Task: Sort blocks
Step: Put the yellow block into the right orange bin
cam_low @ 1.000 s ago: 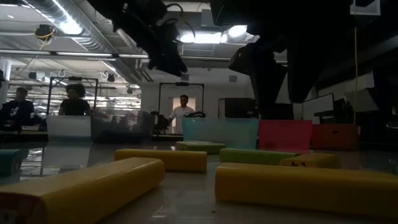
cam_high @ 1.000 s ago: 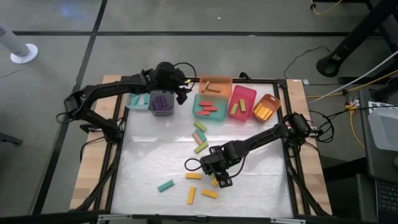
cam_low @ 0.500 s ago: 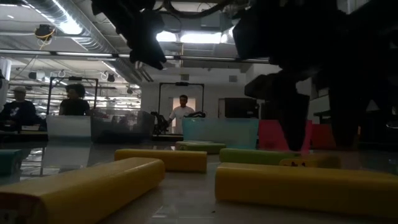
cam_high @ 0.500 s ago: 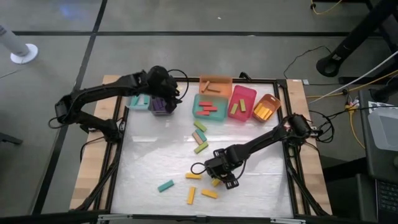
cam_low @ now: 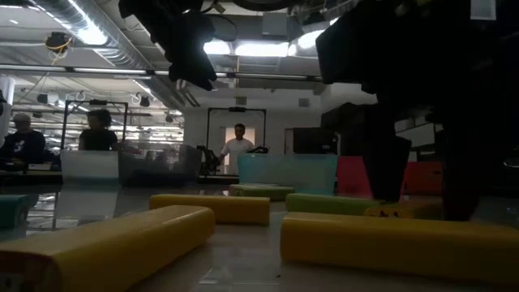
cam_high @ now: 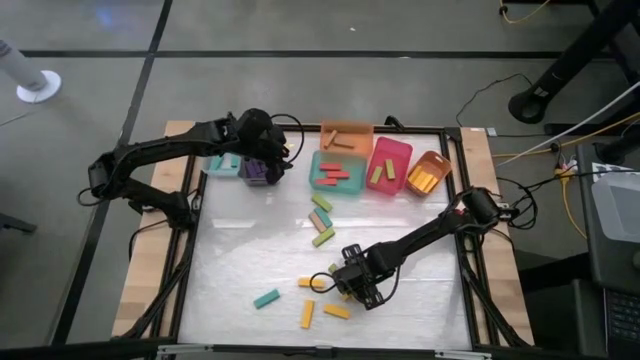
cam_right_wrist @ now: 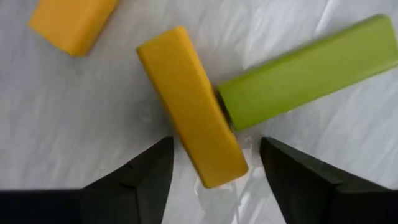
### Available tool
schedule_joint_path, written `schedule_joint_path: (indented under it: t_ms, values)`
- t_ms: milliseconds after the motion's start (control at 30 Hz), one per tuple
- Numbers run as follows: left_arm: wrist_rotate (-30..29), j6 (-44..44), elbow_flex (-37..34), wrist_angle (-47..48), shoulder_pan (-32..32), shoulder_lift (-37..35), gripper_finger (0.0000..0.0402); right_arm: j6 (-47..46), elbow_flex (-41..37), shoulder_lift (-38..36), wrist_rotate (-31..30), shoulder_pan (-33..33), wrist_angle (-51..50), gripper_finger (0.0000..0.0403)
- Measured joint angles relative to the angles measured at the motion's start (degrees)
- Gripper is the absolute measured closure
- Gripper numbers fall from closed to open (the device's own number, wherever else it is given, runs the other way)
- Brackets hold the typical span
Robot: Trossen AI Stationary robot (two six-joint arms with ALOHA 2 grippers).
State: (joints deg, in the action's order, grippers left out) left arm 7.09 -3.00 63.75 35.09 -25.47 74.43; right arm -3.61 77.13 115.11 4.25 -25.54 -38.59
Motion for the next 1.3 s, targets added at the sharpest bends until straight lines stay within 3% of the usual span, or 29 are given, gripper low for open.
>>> schedule_joint_path:
  t_ms: [167, 400, 800, 1100, 1300]
  values:
    - [0.01, -0.03, 0.0, 0.2, 0.0, 0.0, 0.0219, -0.07, 0.19, 1.67, -0.64, 0.0, -0.04, 0.0206]
    - [0.04, -0.26, -0.02, 0.32, 0.0, 0.0, 0.0219, -0.05, 2.06, 1.54, -1.28, 0.19, -2.75, 0.0307]
    - [0.11, -2.36, -0.02, 0.23, 0.0, 0.0, 0.0219, -0.14, 14.0, 2.05, -1.81, 6.97, -29.67, 0.0295]
    - [0.2, -4.14, -0.02, 0.24, 0.0, 0.0, 0.0219, 3.98, 17.48, 1.94, -2.26, 15.45, -50.93, 0.03]
    - [0.22, -4.28, -0.02, 0.24, 0.0, 0.0, 0.0219, 7.46, 16.99, 0.59, -1.1, 21.61, -51.56, 0.0295]
